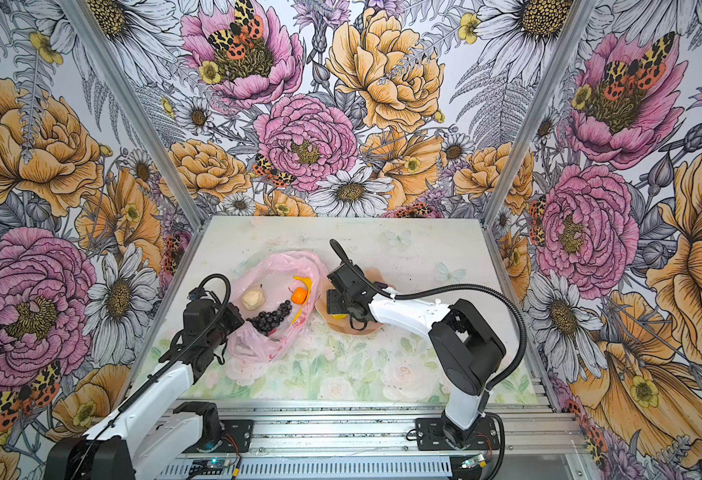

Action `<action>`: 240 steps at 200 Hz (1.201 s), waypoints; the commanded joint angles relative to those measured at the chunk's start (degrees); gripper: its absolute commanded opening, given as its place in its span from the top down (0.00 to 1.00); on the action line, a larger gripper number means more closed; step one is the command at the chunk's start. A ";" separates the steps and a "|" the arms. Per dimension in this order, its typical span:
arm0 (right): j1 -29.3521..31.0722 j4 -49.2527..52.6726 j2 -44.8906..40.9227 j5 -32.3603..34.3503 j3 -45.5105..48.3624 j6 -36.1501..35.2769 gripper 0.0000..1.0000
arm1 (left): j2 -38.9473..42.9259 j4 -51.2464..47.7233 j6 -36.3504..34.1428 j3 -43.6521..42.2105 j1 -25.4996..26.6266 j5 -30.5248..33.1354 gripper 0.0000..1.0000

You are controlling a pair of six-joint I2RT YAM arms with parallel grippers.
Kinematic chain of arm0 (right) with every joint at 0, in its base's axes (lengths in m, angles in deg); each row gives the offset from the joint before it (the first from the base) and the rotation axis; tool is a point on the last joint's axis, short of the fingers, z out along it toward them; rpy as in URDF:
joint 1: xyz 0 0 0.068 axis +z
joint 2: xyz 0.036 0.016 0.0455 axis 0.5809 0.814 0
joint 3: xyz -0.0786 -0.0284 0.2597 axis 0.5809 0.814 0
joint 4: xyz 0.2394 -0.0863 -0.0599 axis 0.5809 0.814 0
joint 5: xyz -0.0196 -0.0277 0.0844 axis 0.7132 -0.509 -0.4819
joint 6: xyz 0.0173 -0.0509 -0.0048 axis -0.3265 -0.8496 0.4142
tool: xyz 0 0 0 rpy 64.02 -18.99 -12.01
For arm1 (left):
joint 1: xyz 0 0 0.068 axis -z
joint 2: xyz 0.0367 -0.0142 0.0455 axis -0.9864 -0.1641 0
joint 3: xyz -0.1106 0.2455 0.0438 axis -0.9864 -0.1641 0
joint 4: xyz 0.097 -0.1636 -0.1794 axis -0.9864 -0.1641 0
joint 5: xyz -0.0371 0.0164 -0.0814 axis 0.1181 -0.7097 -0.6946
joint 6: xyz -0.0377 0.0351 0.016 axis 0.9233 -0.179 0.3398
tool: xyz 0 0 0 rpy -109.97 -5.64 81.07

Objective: Take the fake fruits out of the plastic bag
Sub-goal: 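Raise the right gripper from the bowl and move it over the bag mouth, then reach the right gripper into the bag and grasp the cream pear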

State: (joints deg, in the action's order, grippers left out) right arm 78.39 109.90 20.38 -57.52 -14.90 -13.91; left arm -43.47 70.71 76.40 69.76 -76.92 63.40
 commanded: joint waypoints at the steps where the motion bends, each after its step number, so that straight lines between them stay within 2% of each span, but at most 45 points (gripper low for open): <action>1: -0.42 -0.03 0.34 1.59 -1.68 -1.10 0.33 | 1.46 -4.11 3.45 0.38 1.42 -1.54 1.00; 37: -0.12 -0.12 -2.80 1.12 -1.60 -1.12 0.32 | 5.69 -11.77 7.55 1.34 2.91 0.69 1.00; 76: 2.25 -0.29 -4.41 2.25 -3.62 -0.09 0.32 | 12.58 -16.06 13.36 -0.80 3.24 -0.78 1.00; 94: 6.40 -0.72 -3.09 2.81 -6.52 -0.14 0.32 | 16.03 -19.81 15.02 -1.39 5.47 2.09 1.00; 132: 10.49 -2.75 3.99 0.54 -14.54 0.27 0.32 | 22.51 -25.87 16.44 -2.11 6.99 6.23 1.00; 166: 12.45 -6.71 12.58 -5.19 -21.39 0.16 0.31 | 25.58 -29.32 16.10 -1.13 6.31 9.02 1.00; 192: 13.11 -7.19 19.22 -8.55 -27.08 1.73 0.31 | 25.72 -30.09 16.17 -1.85 4.35 7.82 1.00; 240: 13.55 -7.80 26.69 -7.79 -32.55 7.65 0.30 | 24.92 -30.62 13.97 -2.46 -0.29 6.07 1.00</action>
State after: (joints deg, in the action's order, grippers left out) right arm 91.48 104.06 45.08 -64.95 -43.79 -9.93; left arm -18.23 41.05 92.15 68.21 -75.34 69.93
